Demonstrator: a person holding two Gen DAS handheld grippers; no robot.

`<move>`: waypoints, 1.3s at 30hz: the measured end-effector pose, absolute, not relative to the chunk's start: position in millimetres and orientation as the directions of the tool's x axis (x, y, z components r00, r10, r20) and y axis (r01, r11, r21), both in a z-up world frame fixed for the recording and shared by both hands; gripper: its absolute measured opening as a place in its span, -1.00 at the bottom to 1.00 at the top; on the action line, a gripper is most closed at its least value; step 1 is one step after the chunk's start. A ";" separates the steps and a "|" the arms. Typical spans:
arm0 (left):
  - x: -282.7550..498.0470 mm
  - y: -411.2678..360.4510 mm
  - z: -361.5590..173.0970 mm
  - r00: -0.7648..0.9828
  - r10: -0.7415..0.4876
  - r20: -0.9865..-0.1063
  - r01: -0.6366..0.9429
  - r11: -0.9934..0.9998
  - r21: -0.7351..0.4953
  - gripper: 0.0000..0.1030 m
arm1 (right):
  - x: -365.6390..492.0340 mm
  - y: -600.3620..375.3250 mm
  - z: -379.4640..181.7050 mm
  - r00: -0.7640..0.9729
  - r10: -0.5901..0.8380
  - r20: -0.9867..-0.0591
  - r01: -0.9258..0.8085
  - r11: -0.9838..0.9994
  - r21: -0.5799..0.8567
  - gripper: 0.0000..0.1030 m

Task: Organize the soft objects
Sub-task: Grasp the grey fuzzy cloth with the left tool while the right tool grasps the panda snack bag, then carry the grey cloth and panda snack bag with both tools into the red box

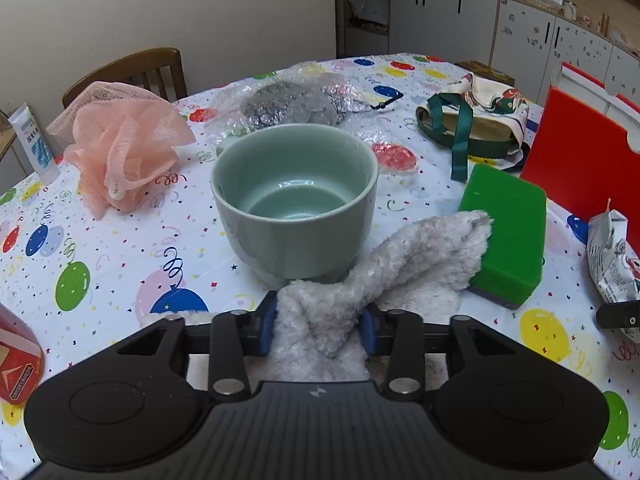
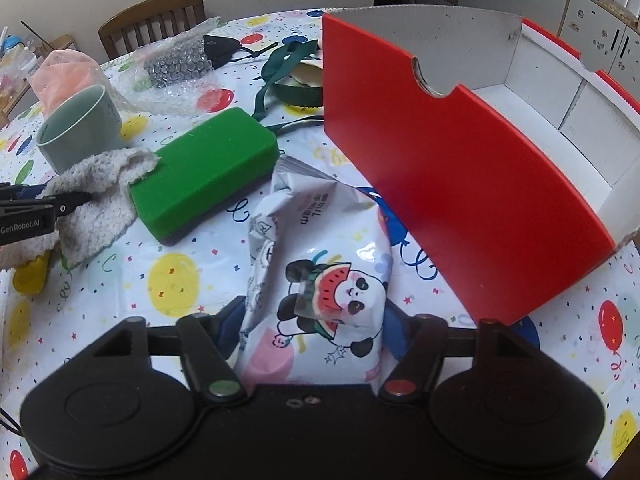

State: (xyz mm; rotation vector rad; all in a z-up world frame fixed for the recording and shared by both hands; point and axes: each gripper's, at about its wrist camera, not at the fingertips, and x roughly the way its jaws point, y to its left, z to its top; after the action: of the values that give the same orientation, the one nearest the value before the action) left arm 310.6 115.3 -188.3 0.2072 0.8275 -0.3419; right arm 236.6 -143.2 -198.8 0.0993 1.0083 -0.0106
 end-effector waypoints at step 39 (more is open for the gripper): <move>254.4 32.3 -41.5 0.708 -0.330 -0.624 0.311 0.939 -0.144 -0.48 | 224.0 -256.1 -69.0 0.646 0.266 -0.716 -0.192 0.964 0.184 0.09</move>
State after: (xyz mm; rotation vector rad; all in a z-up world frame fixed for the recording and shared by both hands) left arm 254.4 32.3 -41.5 -0.0290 0.6982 -0.3559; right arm 224.0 -256.1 -69.0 0.0945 0.8286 0.2610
